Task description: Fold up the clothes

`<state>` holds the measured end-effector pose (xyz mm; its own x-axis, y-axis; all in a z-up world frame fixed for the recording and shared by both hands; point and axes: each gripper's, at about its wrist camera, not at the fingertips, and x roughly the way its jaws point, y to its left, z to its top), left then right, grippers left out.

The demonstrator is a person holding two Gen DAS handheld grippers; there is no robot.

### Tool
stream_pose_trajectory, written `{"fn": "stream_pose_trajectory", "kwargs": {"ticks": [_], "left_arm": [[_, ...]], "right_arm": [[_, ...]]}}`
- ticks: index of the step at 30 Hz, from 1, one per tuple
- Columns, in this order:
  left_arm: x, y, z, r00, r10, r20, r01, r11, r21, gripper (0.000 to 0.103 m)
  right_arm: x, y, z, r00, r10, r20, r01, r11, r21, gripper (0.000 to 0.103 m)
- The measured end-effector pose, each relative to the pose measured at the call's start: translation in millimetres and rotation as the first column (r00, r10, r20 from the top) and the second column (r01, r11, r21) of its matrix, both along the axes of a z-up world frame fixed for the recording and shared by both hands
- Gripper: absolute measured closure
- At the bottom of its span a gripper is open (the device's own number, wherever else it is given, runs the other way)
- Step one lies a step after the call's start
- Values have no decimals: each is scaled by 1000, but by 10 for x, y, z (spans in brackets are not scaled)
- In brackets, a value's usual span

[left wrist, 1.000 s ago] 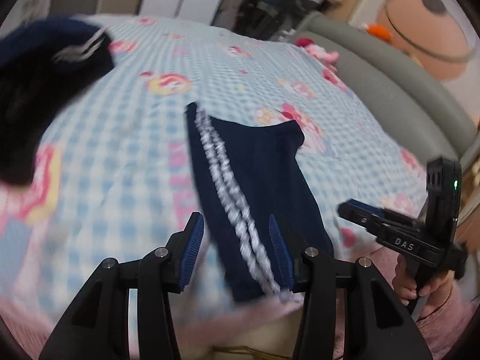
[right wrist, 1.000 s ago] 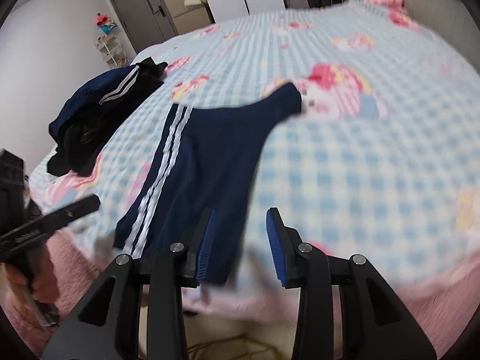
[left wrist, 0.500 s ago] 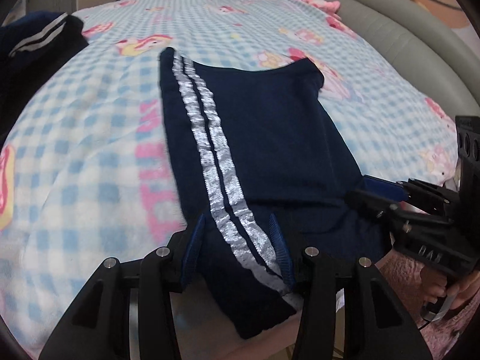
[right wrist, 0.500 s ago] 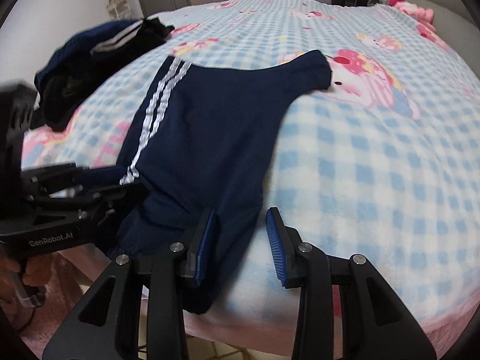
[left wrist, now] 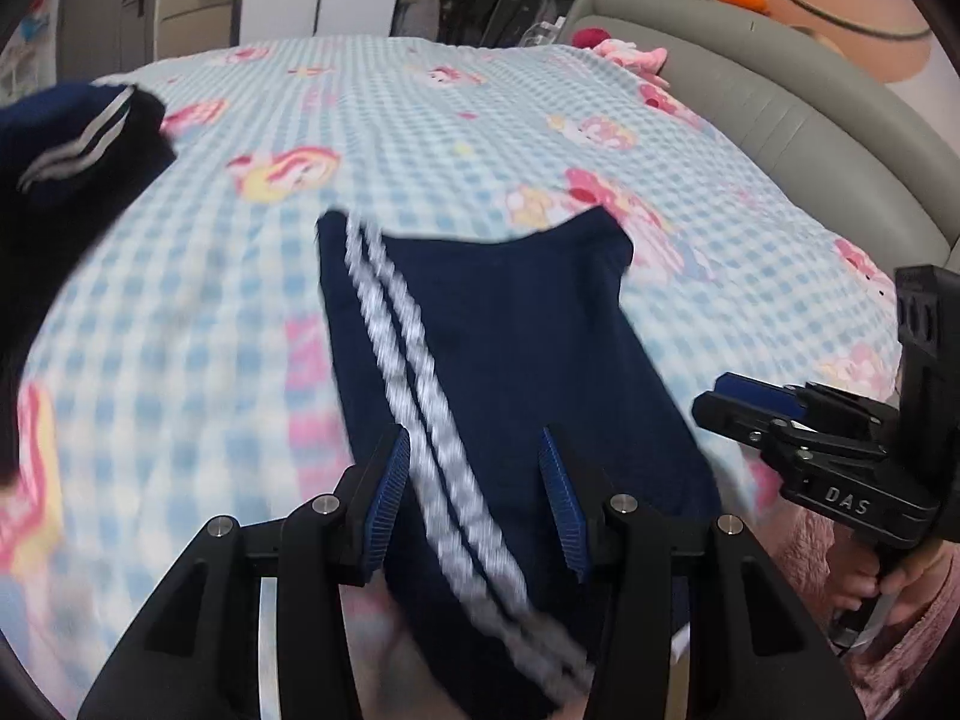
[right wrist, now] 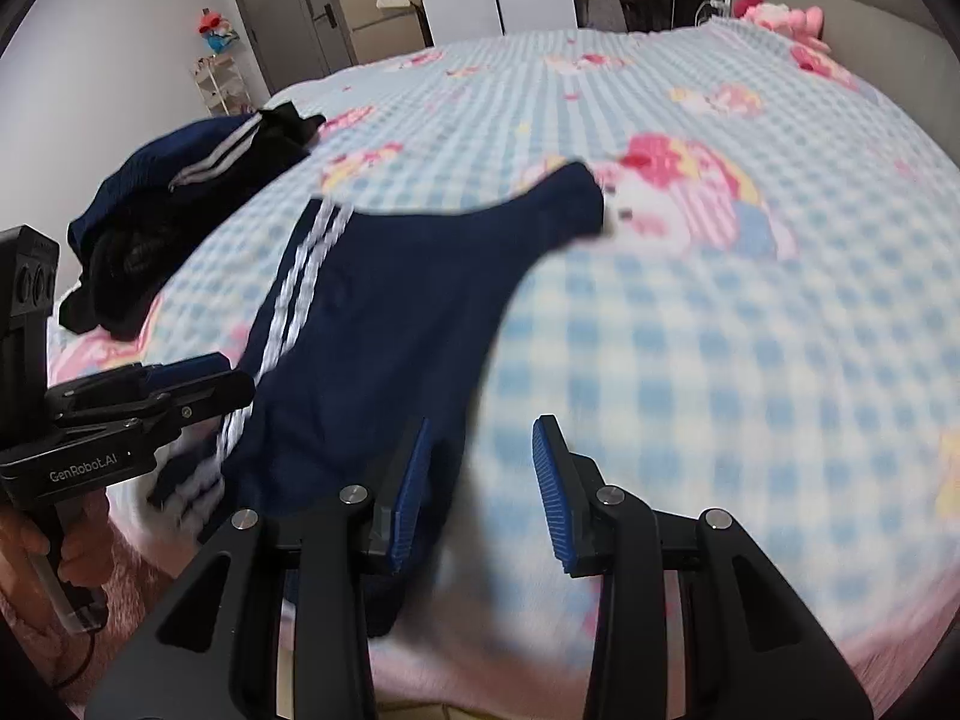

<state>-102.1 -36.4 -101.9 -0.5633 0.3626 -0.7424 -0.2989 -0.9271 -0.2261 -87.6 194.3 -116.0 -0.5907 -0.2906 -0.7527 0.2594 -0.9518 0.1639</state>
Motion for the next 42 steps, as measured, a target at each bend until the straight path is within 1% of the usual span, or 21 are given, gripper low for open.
{"fn": "stream_pose_trajectory", "kwargs": {"ticks": [3, 4, 6, 8, 10, 13, 14, 17, 20, 22, 23, 25, 27, 29, 31, 33, 34, 35, 37, 40, 42], "left_arm": [[-176, 107, -2, 999, -49, 14, 49, 999, 12, 56], [-230, 156, -41, 998, -60, 22, 60, 998, -8, 56], [-313, 207, -149, 997, -52, 48, 55, 997, -54, 56], [-378, 141, -290, 995, -16, 98, 22, 998, -64, 56], [-416, 107, -257, 996, -17, 90, 21, 999, -44, 58], [-473, 56, -207, 997, -19, 78, 20, 1000, -15, 59], [-492, 39, -190, 997, -19, 74, 20, 1000, -5, 59], [-549, -12, -140, 998, -21, 62, 19, 1000, 25, 59], [-606, -63, -90, 999, -21, 50, 19, 998, 54, 59], [-694, -6, -135, 997, -35, 64, 30, 998, 63, 58], [-760, 61, -194, 996, -45, 83, 41, 997, 61, 58], [-855, 164, -376, 991, -33, 133, 35, 999, -9, 59], [-846, 138, -379, 991, -30, 127, 33, 999, -24, 59], [-826, 57, -307, 992, -16, 122, 18, 1000, -15, 59], [-830, -64, -196, 995, 5, 97, -5, 1000, 3, 59], [-878, -145, -82, 999, 15, 52, -17, 999, 46, 59], [-931, -134, -65, 999, 14, 48, -16, 999, 45, 59], [-984, -123, -47, 999, 13, 44, -15, 999, 44, 59], [-1090, -101, -17, 999, 10, 37, -11, 999, 43, 59], [-1296, -17, -142, 995, -20, 95, 14, 998, 63, 59], [-1401, 52, -251, 991, -44, 124, 41, 999, 24, 59]], "right_arm": [[-227, -77, 48, 999, 35, 7, -35, 999, 10, 67], [-280, -113, 51, 999, 50, 7, -50, 999, 9, 67], [-412, -212, 5, 997, 78, 18, -79, 997, 17, 67], [-491, -271, -117, 995, 83, 56, -85, 996, 41, 67], [-547, -291, -248, 993, 74, 93, -82, 994, 77, 67], [-516, -94, -274, 993, 46, 106, -50, 998, 39, 67], [-491, -12, -239, 994, 26, 103, -30, 999, 32, 67], [-474, 100, -68, 999, -7, 48, 5, 999, 34, 65], [-581, 83, 89, 1000, 5, -3, -5, 1000, 5, 65], [-705, -12, 115, 1000, 21, -7, -22, 1000, -1, 65], [-800, -103, 89, 999, 40, 0, -40, 999, 0, 65], [-961, -215, -35, 998, 57, 37, -58, 998, 23, 65], [-1125, -219, -239, 993, 31, 114, -40, 996, 74, 67], [-1203, 0, -277, 987, -4, 163, 4, 1000, -2, 67], [-1213, 191, -190, 987, -60, 146, 62, 998, -9, 67], [-1222, 308, -49, 991, -97, 94, 97, 995, -2, 63], [-1227, 363, 23, 991, -114, 67, 114, 993, 1, 63], [-1259, 398, 92, 993, -110, 52, 113, 993, -41, 63], [-1296, 337, 178, 996, -92, 18, 93, 994, -58, 63], [-1396, 6, 132, 1000, 4, 2, -4, 999, 46, 63], [-1529, -109, -56, 999, 9, 33, -13, 991, 133, 64]]}}
